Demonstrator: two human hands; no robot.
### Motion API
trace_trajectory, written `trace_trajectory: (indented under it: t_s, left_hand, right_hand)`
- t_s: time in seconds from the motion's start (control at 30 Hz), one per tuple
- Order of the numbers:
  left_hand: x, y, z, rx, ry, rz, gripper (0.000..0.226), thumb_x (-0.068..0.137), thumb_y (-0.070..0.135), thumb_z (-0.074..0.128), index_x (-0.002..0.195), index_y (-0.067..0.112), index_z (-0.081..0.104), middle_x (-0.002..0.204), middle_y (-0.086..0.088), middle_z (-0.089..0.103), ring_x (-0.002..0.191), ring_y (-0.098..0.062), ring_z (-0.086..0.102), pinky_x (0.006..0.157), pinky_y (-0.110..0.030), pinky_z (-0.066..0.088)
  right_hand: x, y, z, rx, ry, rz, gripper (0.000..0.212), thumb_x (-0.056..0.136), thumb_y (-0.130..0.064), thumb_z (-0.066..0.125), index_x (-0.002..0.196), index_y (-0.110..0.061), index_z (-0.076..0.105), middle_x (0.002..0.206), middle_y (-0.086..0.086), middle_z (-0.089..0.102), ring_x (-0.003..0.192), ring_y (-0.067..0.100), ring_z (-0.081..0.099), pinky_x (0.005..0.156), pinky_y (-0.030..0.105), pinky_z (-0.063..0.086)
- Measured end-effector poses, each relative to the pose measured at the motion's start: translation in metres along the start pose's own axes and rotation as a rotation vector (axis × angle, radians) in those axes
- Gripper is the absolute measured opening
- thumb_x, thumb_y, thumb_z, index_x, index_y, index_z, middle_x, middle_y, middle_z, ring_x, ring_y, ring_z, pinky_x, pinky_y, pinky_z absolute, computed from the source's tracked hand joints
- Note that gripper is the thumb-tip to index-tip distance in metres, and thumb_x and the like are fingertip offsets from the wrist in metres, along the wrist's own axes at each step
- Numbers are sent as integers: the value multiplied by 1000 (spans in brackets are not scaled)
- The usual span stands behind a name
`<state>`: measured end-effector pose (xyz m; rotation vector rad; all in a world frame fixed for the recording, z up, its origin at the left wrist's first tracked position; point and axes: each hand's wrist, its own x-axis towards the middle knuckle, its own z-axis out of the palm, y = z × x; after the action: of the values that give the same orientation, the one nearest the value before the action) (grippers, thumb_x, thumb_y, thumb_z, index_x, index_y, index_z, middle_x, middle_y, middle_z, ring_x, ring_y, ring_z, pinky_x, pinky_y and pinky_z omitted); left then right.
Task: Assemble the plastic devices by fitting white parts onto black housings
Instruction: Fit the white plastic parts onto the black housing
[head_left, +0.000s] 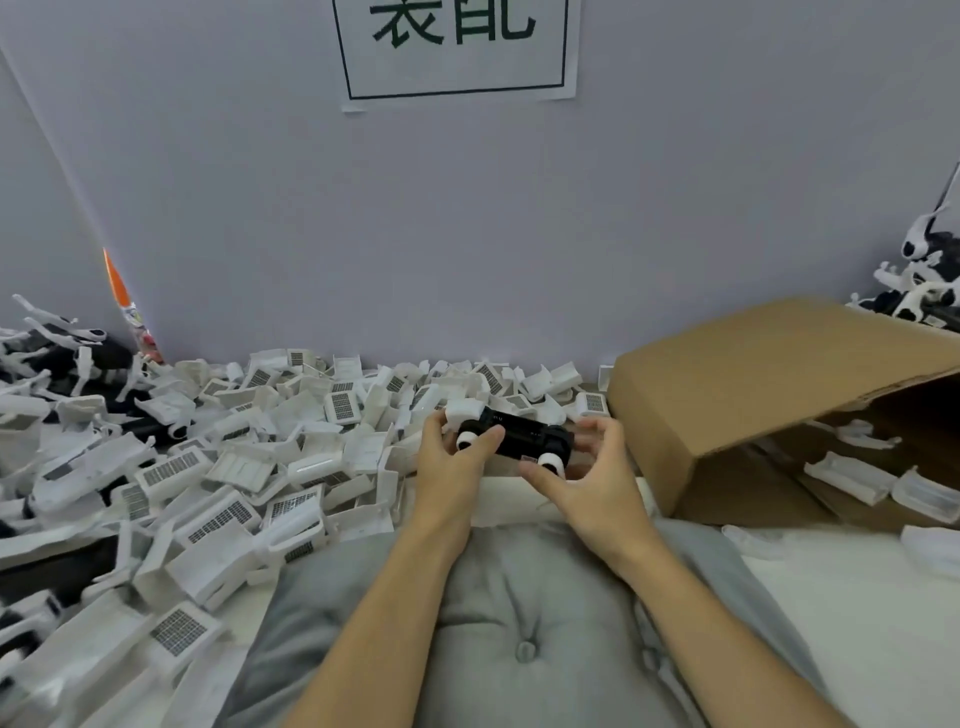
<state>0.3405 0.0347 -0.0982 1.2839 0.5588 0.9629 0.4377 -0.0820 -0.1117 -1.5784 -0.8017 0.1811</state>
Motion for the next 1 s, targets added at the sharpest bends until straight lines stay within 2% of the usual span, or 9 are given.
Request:
trace_trajectory:
  t_s: [0.13, 0.23, 0.33, 0.4, 0.5, 0.6, 0.77, 0.87, 1.0]
  left_hand:
    - [6, -2, 1, -62, 23, -58, 48, 82, 13, 80, 123, 20, 55, 117, 1, 65, 96, -10, 70, 77, -25, 55]
    - [9, -4, 1, -60, 68, -18, 31, 83, 10, 79, 106, 23, 61, 92, 10, 72, 74, -1, 71, 65, -17, 54]
    - [8, -6, 5, 72, 111, 48, 36, 83, 25, 81, 115, 25, 64, 107, 4, 69, 100, -10, 66, 86, -24, 51]
    - [8, -6, 7, 197, 175, 67, 48, 78, 41, 84, 115, 27, 56, 114, -1, 60, 105, -14, 61, 82, -20, 46]
    - [9, -6, 9, 265, 224, 56, 50, 73, 48, 85, 95, 17, 53, 95, -4, 59, 86, -19, 65, 74, -27, 50]
    - [9, -6, 11, 144, 196, -3, 46, 75, 39, 86, 93, 10, 55, 85, -3, 61, 59, -5, 68, 62, -23, 56]
    - [7, -3, 12, 45, 181, -67, 54, 74, 40, 86, 88, 18, 40, 95, -6, 53, 78, -29, 74, 64, -30, 60]
    - [2, -1, 12, 218, 230, -4, 53, 74, 50, 83, 79, 13, 45, 81, -10, 59, 71, -35, 73, 51, -31, 58]
    - [-3, 3, 16, 261, 156, 76, 45, 88, 46, 73, 68, 7, 63, 61, -6, 66, 59, -27, 71, 63, -41, 62]
  right_hand:
    - [6, 2, 0, 13, -61, 37, 46, 72, -34, 89, 106, -31, 59, 104, -15, 65, 93, 2, 65, 78, 15, 51]
    - [10, 4, 3, 43, -97, 100, 46, 67, -40, 91, 102, -30, 61, 102, -2, 72, 96, 23, 69, 85, 38, 55]
    - [9, 6, 7, 48, -69, 94, 56, 61, -47, 91, 99, -36, 52, 107, -8, 67, 97, 10, 66, 82, 28, 53]
    - [7, 3, 8, 37, -20, 57, 58, 62, -46, 91, 100, -38, 48, 109, -15, 61, 99, -2, 60, 80, 18, 47]
    - [9, 3, 7, 68, 16, 47, 63, 65, -38, 91, 114, -30, 51, 115, -9, 63, 108, 9, 62, 93, 35, 53]
    - [8, 1, 7, 134, 31, 54, 74, 56, -42, 87, 119, -25, 53, 119, -3, 65, 110, 17, 66, 98, 46, 53]
    - [7, -1, 8, 35, 90, 47, 70, 52, -57, 83, 112, -32, 55, 109, -15, 66, 101, 3, 66, 90, 31, 55]
    - [8, 1, 8, -32, 137, -5, 61, 62, -50, 88, 110, -31, 55, 105, -18, 64, 95, -14, 58, 78, 10, 47]
    - [7, -1, 10, -67, 201, -79, 60, 67, -42, 90, 111, -26, 53, 101, -19, 62, 85, -24, 56, 68, -1, 41]
